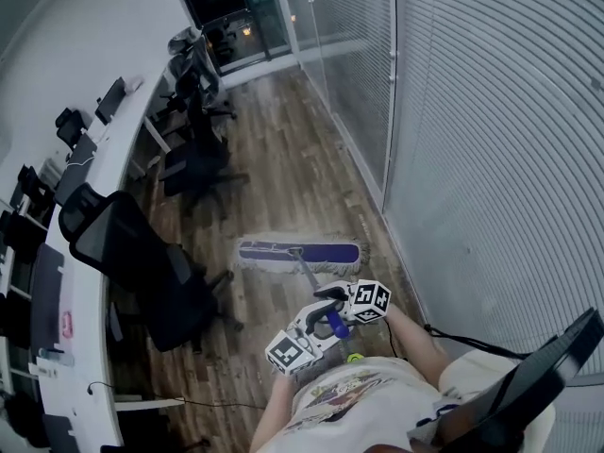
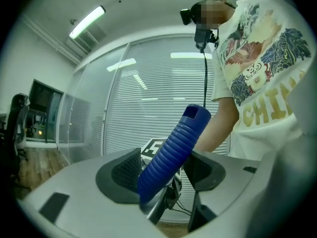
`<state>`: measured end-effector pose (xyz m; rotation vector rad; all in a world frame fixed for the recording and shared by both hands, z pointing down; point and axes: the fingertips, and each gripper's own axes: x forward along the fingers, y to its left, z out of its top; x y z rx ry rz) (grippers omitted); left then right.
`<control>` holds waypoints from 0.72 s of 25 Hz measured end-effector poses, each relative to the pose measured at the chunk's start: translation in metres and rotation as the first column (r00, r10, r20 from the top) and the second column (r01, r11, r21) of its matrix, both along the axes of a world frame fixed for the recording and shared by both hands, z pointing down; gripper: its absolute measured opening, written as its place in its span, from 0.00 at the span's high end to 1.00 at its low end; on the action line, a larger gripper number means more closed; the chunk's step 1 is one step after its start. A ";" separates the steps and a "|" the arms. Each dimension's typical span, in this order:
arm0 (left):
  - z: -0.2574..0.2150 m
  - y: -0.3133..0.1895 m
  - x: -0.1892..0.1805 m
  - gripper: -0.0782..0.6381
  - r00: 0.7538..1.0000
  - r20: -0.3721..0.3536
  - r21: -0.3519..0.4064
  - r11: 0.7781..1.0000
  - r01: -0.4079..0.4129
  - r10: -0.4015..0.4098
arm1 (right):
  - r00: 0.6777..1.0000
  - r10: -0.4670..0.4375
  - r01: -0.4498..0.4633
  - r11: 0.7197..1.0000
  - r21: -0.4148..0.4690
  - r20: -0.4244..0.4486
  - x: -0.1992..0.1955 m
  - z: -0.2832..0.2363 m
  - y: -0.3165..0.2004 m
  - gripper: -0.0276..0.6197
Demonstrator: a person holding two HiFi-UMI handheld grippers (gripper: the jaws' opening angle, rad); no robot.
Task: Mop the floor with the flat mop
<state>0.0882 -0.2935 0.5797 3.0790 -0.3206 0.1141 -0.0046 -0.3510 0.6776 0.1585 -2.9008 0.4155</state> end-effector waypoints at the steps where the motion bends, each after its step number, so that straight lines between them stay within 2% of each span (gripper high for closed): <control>1: 0.001 -0.007 0.003 0.55 1.000 0.002 -0.002 1.000 0.004 -0.004 | 1.000 -0.004 0.004 1.000 0.000 -0.006 0.003 0.001 -0.006 0.55; 4: 0.004 -0.020 0.008 0.55 1.000 0.020 -0.007 1.000 -0.009 0.009 | 0.999 -0.019 0.019 1.000 0.004 -0.026 0.007 0.003 -0.019 0.55; 9: 0.011 -0.036 0.012 0.55 0.997 0.053 -0.019 0.998 -0.056 0.057 | 1.000 0.006 -0.006 1.000 0.007 -0.006 0.009 0.008 -0.039 0.55; 18: 0.014 -0.110 -0.005 0.54 0.996 0.047 -0.007 0.997 -0.074 0.074 | 1.000 -0.003 0.003 1.000 0.013 -0.003 -0.009 0.014 -0.114 0.55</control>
